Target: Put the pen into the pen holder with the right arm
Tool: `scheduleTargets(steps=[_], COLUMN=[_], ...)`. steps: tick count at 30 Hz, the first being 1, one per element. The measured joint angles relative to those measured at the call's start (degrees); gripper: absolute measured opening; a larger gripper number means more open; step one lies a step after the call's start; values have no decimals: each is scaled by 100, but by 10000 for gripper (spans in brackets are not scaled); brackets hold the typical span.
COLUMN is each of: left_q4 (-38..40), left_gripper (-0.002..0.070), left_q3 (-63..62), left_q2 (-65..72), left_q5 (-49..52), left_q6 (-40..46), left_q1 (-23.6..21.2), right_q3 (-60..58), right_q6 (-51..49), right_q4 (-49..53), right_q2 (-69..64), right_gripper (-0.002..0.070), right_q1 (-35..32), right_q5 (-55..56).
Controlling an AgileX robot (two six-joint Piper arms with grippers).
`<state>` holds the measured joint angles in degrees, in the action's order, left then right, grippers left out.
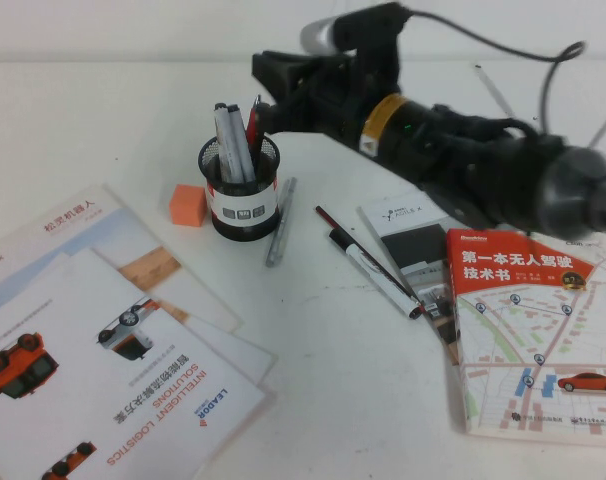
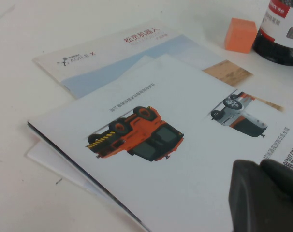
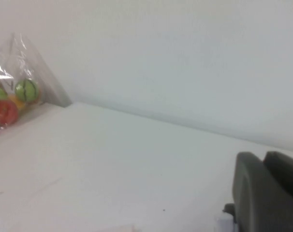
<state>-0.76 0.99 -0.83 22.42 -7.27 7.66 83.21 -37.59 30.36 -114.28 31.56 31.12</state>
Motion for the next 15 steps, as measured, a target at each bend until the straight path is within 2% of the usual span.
scheduleTargets(steps=[4, 11, 15], left_q4=[0, 0, 0], left_gripper=[-2, -2, -2], left_q3=[0, 0, 0], left_q2=[0, 0, 0], left_q5=[0, 0, 0], left_q6=[0, 0, 0], left_q1=[0, 0, 0], right_q3=[-1136, -3283, -4139], right_q6=[293, 2020, 2657], right_q4=[-304, -1349, -1368], right_q2=[1131, 3257, 4372], right_gripper=[-9, -18, -19], right_q1=[0, 0, 0], right_q5=[-176, -598, -1250])
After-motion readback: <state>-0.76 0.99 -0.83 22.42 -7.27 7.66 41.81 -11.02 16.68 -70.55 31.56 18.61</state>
